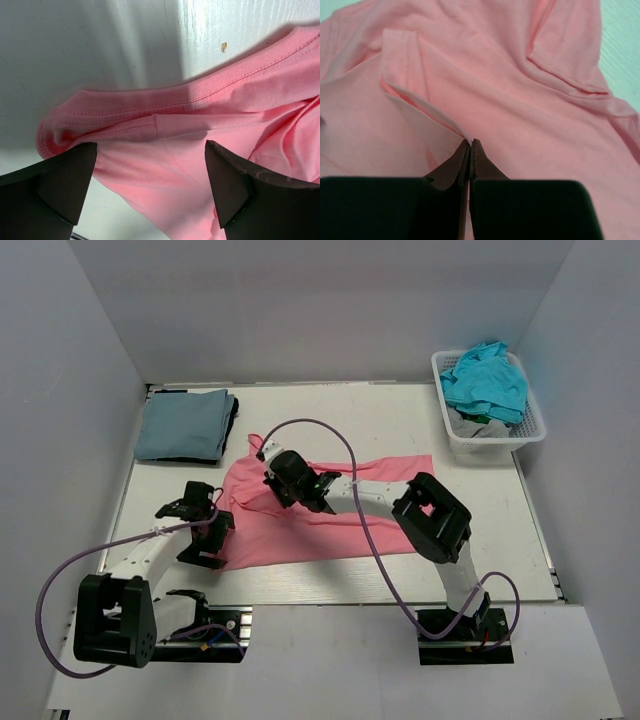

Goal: Fold and stack the t-shirts
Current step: Fold the flattened tshirt in 1/3 of the way

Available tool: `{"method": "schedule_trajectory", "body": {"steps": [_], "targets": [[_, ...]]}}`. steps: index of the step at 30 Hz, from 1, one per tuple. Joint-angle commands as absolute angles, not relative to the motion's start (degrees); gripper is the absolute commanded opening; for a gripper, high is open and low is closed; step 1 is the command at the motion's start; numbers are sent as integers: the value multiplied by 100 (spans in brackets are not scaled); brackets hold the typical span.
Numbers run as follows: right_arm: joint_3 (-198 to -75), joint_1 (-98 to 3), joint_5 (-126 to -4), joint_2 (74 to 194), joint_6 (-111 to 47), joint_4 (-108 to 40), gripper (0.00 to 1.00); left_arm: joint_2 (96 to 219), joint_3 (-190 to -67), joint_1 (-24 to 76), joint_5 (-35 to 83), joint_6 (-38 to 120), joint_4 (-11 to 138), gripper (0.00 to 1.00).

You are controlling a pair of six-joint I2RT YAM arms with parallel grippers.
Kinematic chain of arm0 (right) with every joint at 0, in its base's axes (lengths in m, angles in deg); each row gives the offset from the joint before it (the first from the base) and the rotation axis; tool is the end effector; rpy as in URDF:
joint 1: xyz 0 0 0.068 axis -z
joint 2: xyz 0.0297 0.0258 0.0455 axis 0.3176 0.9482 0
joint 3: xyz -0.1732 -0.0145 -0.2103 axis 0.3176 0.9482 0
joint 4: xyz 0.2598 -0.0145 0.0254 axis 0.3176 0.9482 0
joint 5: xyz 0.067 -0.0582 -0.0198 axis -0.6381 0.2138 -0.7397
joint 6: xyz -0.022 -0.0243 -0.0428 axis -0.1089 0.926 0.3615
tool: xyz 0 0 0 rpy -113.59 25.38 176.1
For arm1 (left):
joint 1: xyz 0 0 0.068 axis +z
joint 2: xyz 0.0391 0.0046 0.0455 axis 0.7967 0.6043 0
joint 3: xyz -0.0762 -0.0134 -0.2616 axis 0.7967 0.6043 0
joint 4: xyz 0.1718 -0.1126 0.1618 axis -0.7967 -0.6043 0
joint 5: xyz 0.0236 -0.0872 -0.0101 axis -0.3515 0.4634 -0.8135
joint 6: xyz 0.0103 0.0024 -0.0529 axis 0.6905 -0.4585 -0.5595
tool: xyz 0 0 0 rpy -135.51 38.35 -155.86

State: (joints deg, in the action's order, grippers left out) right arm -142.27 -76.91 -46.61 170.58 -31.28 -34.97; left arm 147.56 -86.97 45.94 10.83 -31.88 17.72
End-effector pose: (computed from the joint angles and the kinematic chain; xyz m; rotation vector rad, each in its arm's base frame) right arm 0.2492 0.3921 0.1870 -0.8757 2.0319 0.4277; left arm 0.1666 -0.0170 0.1569 -1.8492 2.2800 -0.1228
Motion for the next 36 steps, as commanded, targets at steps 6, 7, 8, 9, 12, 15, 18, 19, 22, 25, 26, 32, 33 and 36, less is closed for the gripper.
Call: {"method": "schedule_trajectory", "body": {"steps": [6, 7, 8, 9, 12, 15, 18, 19, 22, 25, 26, 32, 33, 36], "targets": [[-14570, -7433, -4257, 17278, -3901, -2877, 0, 15095, -8499, 4596, 961, -3047, 1636, 100], [-14579, -7398, -4265, 17304, -3997, -2851, 0, 15095, -8499, 4596, 961, -3047, 1636, 100], [-14562, -7372, -4257, 17313, -4042, -2790, 0, 15043, -8499, 4596, 908, -3047, 1636, 100], [-14614, -7354, -4230, 17322, -4129, -2754, 0, 15042, -8499, 4596, 908, -3047, 1636, 100], [-14710, -7293, -4256, 17374, -4279, -2543, 0, 15042, -8499, 4596, 908, -3047, 1636, 100], [-14667, -7283, -4300, 17296, -4288, -2569, 18, 15042, -8499, 4596, 908, -3047, 1575, 100], [-14623, -7249, -4230, 17129, -4244, -2657, 34, 14990, -8551, 4596, 908, -3047, 1496, 100], [-14632, -7240, -4091, 17094, -4279, -2666, 34, 14937, -8552, 4596, 908, -3047, 1495, 100], [-14658, -7178, -3880, 16900, -4534, -2509, 36, 14866, -8622, 4596, 908, -3047, 1363, 100], [-14518, -7117, -3704, 16576, -4806, -2272, 65, 14612, -8850, 4491, 838, -2837, 1206, 100], [-14448, -7099, -3625, 16279, -4972, -2244, 90, 14559, -9033, 4491, 838, -2706, 1205, 100], [-13351, -6722, -3132, 15048, -5527, -2016, 90, 14769, -10542, 4491, 890, -1037, 1258, 100], [-13261, -6669, -3140, 14958, -5649, -1911, 90, 14883, -10764, 4491, 977, -765, 1327, 100], [-12997, -6291, -3079, 14414, -5720, -1507, 90, 15532, -11617, 4491, 1127, 158, 1520, 100]]}}
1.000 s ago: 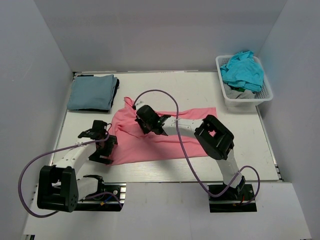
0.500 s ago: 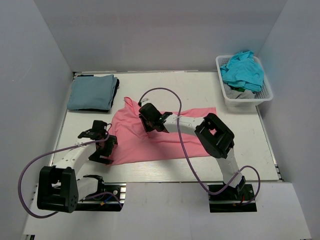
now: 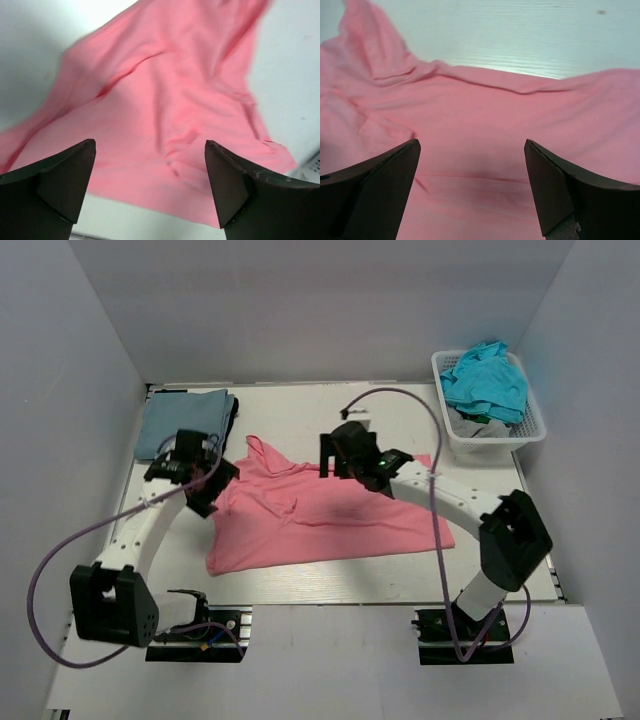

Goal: Fold and stack the t-shirts
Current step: Fold the flattened tshirt in 1/3 of the way, then grap the side of the flattened tshirt furthest away from the robot with both arms

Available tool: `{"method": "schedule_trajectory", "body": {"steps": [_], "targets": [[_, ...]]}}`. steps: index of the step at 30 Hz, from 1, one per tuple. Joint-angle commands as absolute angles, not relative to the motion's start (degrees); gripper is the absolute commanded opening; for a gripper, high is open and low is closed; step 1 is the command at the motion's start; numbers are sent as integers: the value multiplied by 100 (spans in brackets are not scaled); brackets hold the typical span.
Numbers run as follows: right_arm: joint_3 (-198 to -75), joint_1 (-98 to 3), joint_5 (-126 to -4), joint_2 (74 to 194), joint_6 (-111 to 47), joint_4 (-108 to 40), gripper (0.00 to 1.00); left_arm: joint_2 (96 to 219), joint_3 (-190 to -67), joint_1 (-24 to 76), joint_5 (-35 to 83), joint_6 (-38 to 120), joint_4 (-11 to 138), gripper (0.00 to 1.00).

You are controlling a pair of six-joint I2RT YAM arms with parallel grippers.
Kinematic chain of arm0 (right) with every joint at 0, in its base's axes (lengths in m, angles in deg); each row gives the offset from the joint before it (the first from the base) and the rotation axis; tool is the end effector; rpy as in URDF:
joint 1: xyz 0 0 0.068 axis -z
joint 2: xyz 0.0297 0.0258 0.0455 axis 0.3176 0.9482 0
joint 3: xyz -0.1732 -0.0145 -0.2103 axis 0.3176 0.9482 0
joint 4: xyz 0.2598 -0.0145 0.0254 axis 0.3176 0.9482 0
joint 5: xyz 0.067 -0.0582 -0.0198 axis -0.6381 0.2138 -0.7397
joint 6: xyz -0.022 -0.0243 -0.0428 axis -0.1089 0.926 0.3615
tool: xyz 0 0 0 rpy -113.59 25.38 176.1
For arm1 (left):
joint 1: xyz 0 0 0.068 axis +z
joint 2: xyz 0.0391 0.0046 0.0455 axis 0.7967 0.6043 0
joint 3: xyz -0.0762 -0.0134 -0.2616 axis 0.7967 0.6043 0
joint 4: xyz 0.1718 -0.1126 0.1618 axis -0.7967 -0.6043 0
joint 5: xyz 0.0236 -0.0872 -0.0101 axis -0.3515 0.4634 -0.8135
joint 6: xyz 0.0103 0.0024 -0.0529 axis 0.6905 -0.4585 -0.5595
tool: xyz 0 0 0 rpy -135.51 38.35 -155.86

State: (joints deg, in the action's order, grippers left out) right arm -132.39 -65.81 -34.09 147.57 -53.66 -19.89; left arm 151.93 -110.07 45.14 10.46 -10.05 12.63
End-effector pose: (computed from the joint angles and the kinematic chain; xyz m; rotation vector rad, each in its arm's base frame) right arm 0.2650 0.2662 0.2704 -0.1352 2.1764 0.3014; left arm 0.2252 -0.0270 0.2533 -1.2795 2.3984 -0.2454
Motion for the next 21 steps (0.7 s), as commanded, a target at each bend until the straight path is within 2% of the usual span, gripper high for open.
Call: {"method": "schedule_trajectory", "body": {"steps": [1, 9, 16, 21], "targets": [[-12971, -6047, -3035, 14369, -5747, -1419, 90, 15752, -11819, 4491, 1180, 465, 1521, 100], [-12707, -4912, -3332, 14026, -5598, -1058, 90, 18702, -14647, 4491, 917, 1136, 1258, 100], [-12935, -4515, -3975, 14351, -5124, -1154, 90, 20024, -15784, 4491, 846, 1136, 1678, 100], [-12971, -4462, -3826, 14457, -5035, -1233, 90, 20525, -16154, 4438, 908, 1083, 2232, 100]]}}
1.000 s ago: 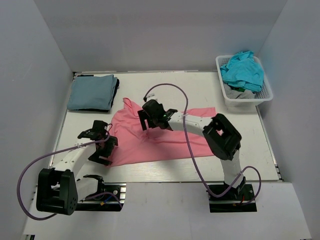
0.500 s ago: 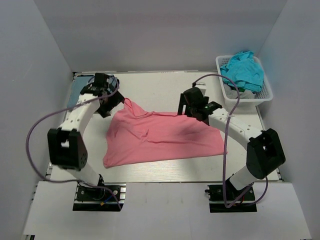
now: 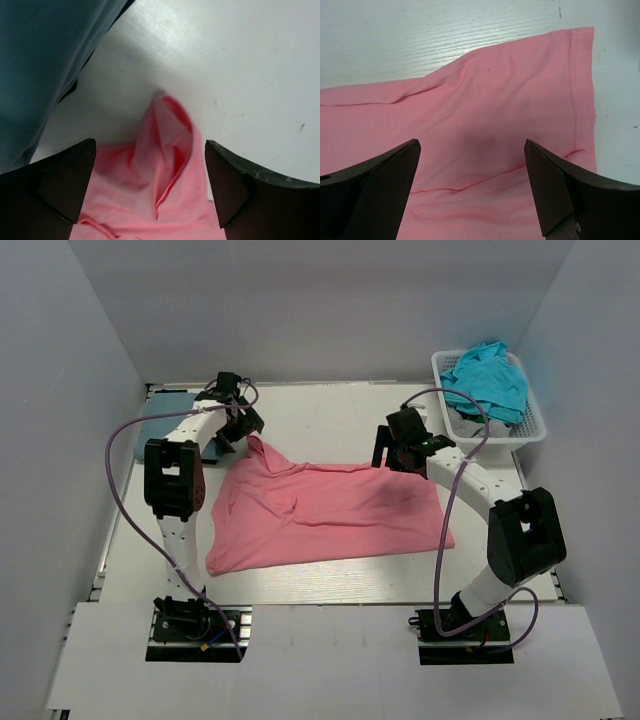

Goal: Fold and stack the t-shirts
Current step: Grap the side of the flattened tshirt furthest away from the robot with both arms

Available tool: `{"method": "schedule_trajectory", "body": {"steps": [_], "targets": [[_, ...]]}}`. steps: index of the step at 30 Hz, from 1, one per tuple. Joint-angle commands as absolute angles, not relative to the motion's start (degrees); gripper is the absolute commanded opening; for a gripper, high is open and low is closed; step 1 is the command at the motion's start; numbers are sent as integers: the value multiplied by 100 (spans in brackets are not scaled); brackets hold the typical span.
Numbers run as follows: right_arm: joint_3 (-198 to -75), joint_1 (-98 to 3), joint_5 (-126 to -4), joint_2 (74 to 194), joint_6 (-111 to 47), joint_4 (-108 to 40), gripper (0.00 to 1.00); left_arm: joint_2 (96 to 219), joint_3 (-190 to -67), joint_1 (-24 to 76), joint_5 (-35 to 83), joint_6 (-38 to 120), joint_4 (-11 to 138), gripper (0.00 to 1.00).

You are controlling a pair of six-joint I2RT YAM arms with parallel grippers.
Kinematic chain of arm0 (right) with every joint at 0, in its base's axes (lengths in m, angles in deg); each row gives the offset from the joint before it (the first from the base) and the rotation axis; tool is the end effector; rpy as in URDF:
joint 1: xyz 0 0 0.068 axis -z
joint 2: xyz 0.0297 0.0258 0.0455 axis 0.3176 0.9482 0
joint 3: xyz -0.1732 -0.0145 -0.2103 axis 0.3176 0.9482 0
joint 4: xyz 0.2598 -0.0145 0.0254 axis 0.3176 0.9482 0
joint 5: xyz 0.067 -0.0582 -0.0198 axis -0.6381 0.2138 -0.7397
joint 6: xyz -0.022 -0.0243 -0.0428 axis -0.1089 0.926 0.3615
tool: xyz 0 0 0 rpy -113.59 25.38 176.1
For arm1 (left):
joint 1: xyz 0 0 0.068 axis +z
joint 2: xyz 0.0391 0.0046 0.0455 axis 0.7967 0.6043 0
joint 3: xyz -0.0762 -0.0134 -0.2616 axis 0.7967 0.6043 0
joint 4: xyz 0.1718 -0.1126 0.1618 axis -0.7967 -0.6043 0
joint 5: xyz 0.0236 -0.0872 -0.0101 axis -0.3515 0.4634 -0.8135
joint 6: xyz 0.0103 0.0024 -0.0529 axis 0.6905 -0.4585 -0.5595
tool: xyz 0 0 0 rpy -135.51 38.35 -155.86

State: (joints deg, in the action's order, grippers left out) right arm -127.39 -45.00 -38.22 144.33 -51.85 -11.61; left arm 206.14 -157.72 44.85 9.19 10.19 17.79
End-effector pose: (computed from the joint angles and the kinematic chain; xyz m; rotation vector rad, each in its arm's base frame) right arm 0.3159 0.1442 0.2492 0.1589 2.3376 0.0507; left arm 0.4567 -0.0598 0.1953 -0.8352 2.5838 -0.1006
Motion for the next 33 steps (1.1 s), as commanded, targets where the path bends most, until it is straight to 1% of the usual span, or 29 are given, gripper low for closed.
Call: {"method": "schedule_trajectory", "body": {"steps": [1, 5, 12, 14, 15, 16, 18, 19, 22, 23, 24, 26, 27, 29, 30, 33], "targets": [[-12918, -4445, -3835, 14483, -5053, -1268, 90, 20579, -16154, 4438, 908, 1083, 2285, 100], [-12918, -4410, -3879, 14658, -5053, -1269, 90, 20842, -16207, 4385, 969, 1145, 2435, 100], [-12935, -4322, -3966, 14870, -5167, -1286, 90, 21335, -16470, 3973, -30, 1364, 2269, 100], [-12918, -4313, -3888, 14905, -5219, -1312, 90, 21501, -16602, 3893, -224, 1365, 2137, 97], [-12926, -4304, -3861, 14922, -5228, -1312, 90, 21502, -16603, 3841, -313, 1365, 2137, 94], [-12935, -4278, -3835, 14940, -5228, -1330, 90, 21563, -16603, 3840, -383, 1365, 2067, 86], [-12944, -4252, -3808, 14949, -5307, -1356, 90, 21564, -16603, 3840, -515, 1233, 2066, 76], [-12953, -4243, -3773, 14966, -5334, -1322, 90, 21616, -16603, 3840, -568, 1233, 2005, 63], [-12962, -4208, -3686, 14966, -5360, -1304, 90, 21616, -16603, 3840, -700, 1180, 1952, 48], [-12962, -4190, -3624, 14958, -5360, -1278, 90, 21669, -16655, 3840, -770, 1180, 1900, 40], [-12953, -4164, -3606, 14949, -5369, -1277, 90, 21669, -16655, 3840, -771, 1180, 1899, 36], [-12962, -4146, -3554, 14958, -5404, -1225, 90, 21669, -16655, 3840, -832, 1128, 1777, 30], [-12970, -4128, -3423, 14949, -5439, -1198, 90, 21669, -16655, 3840, -832, 1127, 1776, 18], [-13005, -4076, -3281, 14975, -5597, -1137, 90, 21669, -16655, 3840, -832, 1058, 1663, 4], [-13084, -4049, -3177, 15027, -5641, -1093, 90, 21669, -16655, 3840, -832, 1057, 1662, 0], [-13513, -3944, -2677, 15342, -6036, -770, 90, 21669, -16655, 3840, -762, 1057, 1662, 0]]}}
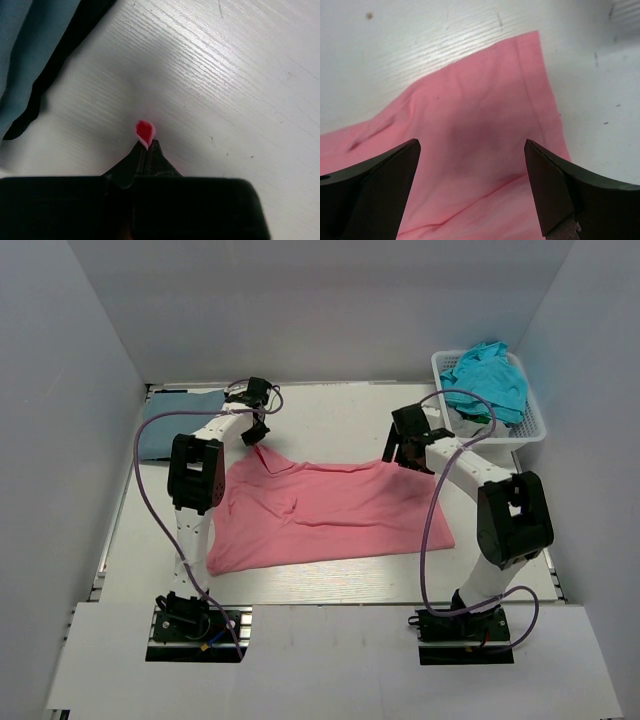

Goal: Fold and stack the t-shirts
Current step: Grap the side of the flattened tshirt furthest away from the robot with both arms

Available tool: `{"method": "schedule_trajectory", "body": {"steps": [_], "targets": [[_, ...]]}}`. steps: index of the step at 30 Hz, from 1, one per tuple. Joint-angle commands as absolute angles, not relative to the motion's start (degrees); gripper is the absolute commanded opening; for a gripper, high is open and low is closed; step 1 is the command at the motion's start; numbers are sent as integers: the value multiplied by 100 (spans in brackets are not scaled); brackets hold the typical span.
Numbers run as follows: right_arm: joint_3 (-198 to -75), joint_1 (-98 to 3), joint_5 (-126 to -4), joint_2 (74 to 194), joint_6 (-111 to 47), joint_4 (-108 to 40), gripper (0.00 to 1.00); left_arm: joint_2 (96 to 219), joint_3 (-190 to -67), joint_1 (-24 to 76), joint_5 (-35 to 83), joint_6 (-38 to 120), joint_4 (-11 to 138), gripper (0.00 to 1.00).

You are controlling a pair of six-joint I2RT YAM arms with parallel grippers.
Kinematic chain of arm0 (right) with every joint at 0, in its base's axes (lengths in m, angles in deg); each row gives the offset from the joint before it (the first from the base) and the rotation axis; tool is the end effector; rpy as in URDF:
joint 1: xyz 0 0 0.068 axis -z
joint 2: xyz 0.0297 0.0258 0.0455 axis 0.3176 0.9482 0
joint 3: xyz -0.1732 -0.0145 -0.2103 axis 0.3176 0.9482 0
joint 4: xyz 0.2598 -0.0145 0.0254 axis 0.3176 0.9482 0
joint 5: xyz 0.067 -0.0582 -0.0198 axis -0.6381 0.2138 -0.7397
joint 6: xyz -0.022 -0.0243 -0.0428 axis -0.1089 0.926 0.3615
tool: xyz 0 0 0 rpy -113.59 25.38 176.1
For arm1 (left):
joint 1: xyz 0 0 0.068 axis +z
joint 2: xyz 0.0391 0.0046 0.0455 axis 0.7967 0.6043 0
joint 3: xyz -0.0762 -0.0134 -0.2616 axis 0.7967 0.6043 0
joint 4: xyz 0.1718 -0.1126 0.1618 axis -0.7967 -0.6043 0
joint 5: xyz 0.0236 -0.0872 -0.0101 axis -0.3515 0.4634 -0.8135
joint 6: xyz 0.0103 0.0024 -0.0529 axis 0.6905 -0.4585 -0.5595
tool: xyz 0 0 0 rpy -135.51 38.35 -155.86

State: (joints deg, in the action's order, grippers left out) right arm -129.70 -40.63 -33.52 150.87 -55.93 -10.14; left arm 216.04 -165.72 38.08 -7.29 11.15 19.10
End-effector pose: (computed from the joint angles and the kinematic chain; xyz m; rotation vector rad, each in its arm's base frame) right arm 0.3426 0.1235 0.2226 0.3489 2.3702 -0.1015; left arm 0.4800 -0.1118 0.1604 -0.7040 2.4957 0.2173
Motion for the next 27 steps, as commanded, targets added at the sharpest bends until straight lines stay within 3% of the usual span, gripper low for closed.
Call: {"method": "schedule_trajectory", "body": {"steps": [1, 11, 19, 27], "targets": [[-13750, -3918, -2588, 15449, -6141, -680, 90, 21669, -16655, 3840, -762, 1057, 1662, 0], [-15193, -3496, -2499, 16961, -6810, -3, 90, 21177, -16014, 3840, -709, 1163, 2057, 0], [-15291, -3267, -2288, 17286, -6793, 94, 90, 21238, -15873, 3840, -709, 1163, 1987, 0], [-14799, -3144, -2964, 17401, -6678, -679, 90, 21046, -15707, 3840, -709, 1110, 1996, 0]]}}
